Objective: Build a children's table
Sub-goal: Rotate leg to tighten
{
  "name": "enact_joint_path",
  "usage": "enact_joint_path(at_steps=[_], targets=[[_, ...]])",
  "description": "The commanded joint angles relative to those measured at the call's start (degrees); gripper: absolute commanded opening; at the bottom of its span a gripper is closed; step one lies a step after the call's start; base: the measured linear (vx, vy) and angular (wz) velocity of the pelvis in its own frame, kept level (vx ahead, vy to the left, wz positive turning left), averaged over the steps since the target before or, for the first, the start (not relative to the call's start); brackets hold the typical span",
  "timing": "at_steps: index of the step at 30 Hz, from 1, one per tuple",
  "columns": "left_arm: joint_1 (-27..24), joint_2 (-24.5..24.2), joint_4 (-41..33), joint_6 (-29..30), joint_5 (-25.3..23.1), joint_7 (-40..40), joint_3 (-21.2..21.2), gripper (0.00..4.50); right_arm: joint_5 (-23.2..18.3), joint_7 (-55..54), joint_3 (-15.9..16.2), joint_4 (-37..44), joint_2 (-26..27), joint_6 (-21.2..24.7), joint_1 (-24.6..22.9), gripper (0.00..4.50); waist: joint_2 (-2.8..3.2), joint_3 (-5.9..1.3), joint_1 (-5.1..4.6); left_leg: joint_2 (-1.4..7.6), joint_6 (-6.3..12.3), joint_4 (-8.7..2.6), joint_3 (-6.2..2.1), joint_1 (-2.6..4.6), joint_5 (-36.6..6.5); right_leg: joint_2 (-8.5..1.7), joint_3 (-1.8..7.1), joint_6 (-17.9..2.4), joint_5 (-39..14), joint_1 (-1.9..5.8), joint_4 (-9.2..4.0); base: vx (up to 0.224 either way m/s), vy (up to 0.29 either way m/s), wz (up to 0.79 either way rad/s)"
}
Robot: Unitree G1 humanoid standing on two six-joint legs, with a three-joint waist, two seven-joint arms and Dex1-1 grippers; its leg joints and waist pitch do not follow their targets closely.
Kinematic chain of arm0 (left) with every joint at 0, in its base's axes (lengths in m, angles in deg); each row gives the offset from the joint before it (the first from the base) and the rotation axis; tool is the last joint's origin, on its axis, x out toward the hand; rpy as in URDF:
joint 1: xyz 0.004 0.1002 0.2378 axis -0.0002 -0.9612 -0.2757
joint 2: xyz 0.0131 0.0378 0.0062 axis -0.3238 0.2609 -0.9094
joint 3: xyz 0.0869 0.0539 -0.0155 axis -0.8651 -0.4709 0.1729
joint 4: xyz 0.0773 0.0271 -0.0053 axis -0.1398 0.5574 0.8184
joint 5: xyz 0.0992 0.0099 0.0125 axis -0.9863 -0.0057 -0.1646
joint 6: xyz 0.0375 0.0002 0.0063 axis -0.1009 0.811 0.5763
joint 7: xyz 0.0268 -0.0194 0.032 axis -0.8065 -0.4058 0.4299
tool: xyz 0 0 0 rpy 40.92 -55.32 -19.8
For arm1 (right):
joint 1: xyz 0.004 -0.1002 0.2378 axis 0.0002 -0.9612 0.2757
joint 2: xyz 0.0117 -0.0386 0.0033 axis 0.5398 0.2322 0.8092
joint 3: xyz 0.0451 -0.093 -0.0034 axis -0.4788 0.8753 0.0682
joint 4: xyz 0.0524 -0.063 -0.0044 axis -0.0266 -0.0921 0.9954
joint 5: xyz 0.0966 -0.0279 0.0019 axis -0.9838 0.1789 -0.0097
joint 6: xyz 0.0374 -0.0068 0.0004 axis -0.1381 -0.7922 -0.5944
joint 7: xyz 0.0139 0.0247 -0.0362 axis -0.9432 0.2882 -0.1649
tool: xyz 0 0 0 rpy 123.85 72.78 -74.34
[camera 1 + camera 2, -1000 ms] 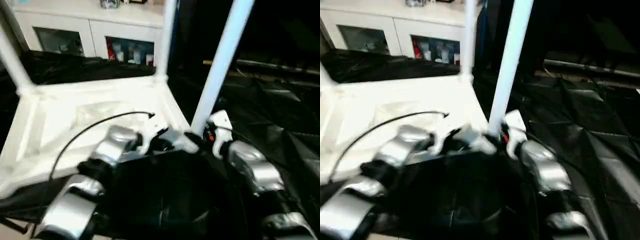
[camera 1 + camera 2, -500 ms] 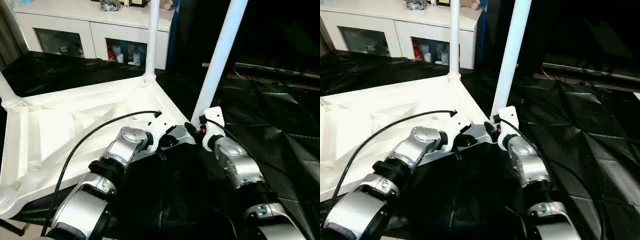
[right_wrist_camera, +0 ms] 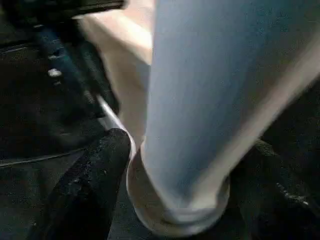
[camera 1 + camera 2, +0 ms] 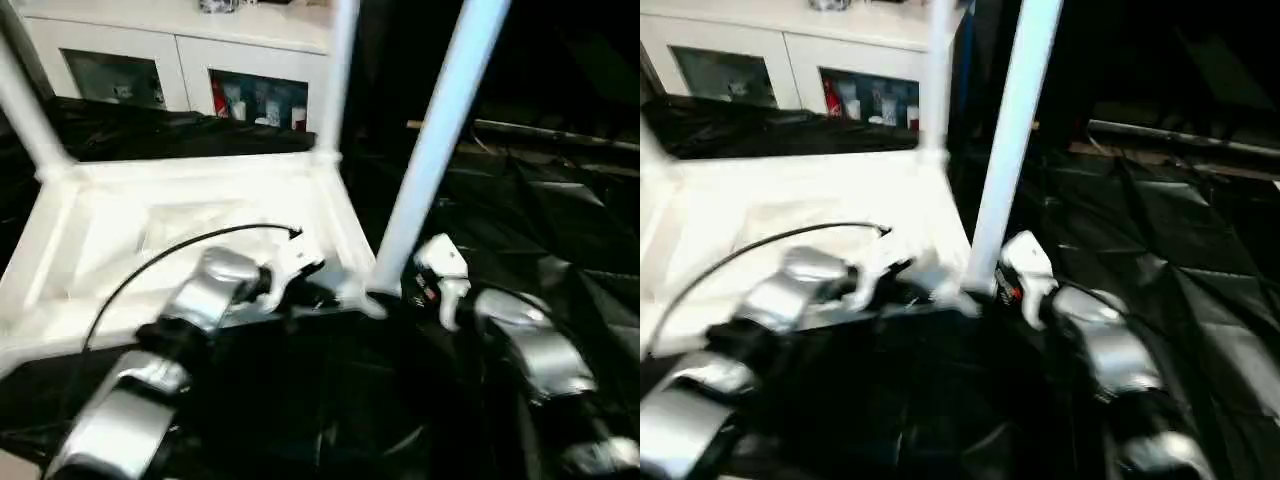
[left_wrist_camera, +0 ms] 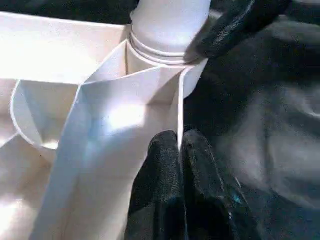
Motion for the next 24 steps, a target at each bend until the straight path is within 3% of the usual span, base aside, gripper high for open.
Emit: enact_joint_path(at_steps=[1,5,9,11,13,17,18,24], targets=[[-1.1,1.1,-2.2,0.6,4.0,-4.3,-1.3,0.0,-1.8,5.3,4.2,2.3,-0.8,1.5,-1.6,3.14,-0.23,-2.3,0.17,1.45,4.34,-3.2,0.03,-0.02,-8.9,-3.24,2.0,-13.5,-0.3,2.52,-3.64,0.0,0.0,0.0],[-2.3,-1.2,-5.1,3.1,5.0,-9.0,-2.2,0.0,-2.4,8.8,5.3,4.6,-3.0,2.6,-3.0,3.14,-0.11,-2.17,0.42,1.54,4.7,-3.18,0.11,0.12,-8.8,-3.29,2.01,-14.1,-0.1,2.5,-3.57,0.0,0.0,0.0],[-3.3,-2.2,-7.0,4.0,5.2,-10.4,-2.0,0.0,-2.6,10.7,6.0,6.7,-3.6,4.8,-4.0,3.14,-0.15,-1.91,0.31,1.61,3.27,-3.47,0.08,0.24,-11.3,-3.33,2.07,-13.0,-6.1,2.27,-4.09,0.0,0.0,0.0],[-3.6,-2.4,-7.7,4.4,5.3,-10.5,-2.0,0.0,-2.9,11.1,6.6,7.1,-3.8,5.7,-4.0,3.14,-0.2,-1.91,0.27,1.61,3.05,-3.48,0.06,0.22,-11.6,-3.37,2.12,-12.8,-6.7,2.26,-4.15,0.0,0.0,0.0],[-3.7,-2.5,-8.0,4.7,5.3,-10.4,-2.1,0.0,-3.3,10.9,6.8,7.2,-3.8,6.3,-3.9,2.83,-0.2,-2.05,0.29,1.58,2.92,-3.39,0.04,0.21,-10.6,-3.35,2.13,-12.7,-5.7,2.33,-3.99,0.0,0.0,0.0],[-3.8,-2.4,-8.4,4.9,5.4,-10.0,-2.0,0.0,-3.5,10.7,6.6,7.0,-3.5,6.9,-3.6,2.77,-0.17,-2.18,0.27,1.46,3.14,-3.21,0.07,0.16,-9.1,-3.22,2.04,-13.2,-2.9,2.42,-3.68,0.0,0.0,0.0],[-3.8,-2.4,-8.5,5.0,5.4,-10.0,-2.0,0.0,-3.4,10.7,6.4,7.0,-3.4,7.0,-3.5,2.5,-0.24,-2.21,0.29,1.38,3.36,-3.12,0.1,0.13,-8.7,-3.23,2.04,-13.3,-2.2,2.49,-3.61,0.0,0.0,0.0],[-3.8,-2.1,-8.5,4.7,5.1,-8.7,-1.6,0.0,-3.2,9.5,5.8,6.9,-2.8,7.5,-3.6,2.28,-0.13,-2.21,0.28,1.41,3.08,-3.11,0.06,0.15,-9.3,-3.28,2.04,-13.4,-3.2,2.52,-3.66,0.0,0.0,0.0]])
